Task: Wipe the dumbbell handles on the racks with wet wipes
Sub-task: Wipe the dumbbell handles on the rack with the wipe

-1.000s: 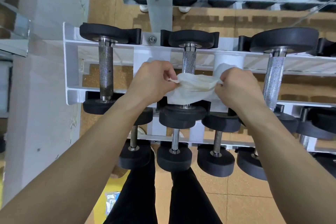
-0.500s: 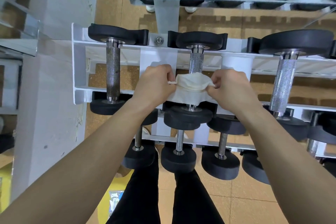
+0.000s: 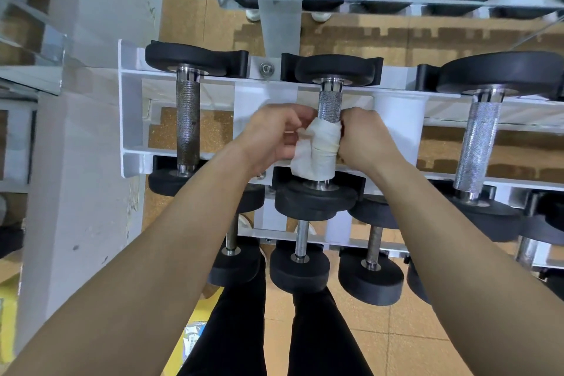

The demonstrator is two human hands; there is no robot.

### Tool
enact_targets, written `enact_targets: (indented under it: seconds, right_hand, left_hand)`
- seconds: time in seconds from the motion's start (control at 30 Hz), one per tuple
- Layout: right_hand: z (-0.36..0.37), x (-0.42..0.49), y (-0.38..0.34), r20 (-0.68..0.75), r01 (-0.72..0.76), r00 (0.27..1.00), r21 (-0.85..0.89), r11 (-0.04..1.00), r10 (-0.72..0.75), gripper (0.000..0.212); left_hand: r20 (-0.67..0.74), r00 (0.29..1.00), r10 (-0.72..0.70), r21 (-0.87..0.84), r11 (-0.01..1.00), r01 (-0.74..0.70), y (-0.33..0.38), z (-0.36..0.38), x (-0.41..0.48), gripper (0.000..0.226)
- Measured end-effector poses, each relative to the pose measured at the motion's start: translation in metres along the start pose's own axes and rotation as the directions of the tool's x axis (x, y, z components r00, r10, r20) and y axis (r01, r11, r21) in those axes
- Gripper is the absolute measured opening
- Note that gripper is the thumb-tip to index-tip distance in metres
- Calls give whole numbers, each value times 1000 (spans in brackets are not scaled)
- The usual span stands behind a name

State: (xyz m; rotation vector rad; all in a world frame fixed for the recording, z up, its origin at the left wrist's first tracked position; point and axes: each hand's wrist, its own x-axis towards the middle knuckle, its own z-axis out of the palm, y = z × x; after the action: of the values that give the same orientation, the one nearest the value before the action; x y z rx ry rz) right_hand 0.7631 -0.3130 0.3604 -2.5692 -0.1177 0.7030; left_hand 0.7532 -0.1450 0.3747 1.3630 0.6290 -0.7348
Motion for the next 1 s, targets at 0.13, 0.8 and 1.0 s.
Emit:
enact_targets:
  seconds: [0.13,0.8,1.0]
  right_hand:
    - [-3,9,0,46,1,999,104,995,-5,32]
    - [6,-76,-31,-9,-160,977,633,757,214,37]
    - [9,-74,-17,93,-130,991,603,787,92,43]
  left_hand:
    - [47,993,107,338,934,-116,-7,6,6,54]
    - [-52,973,225,674,726,-132,7,3,-41,19]
    - [-38,982,186,599,791,-127,5,3,-51,14]
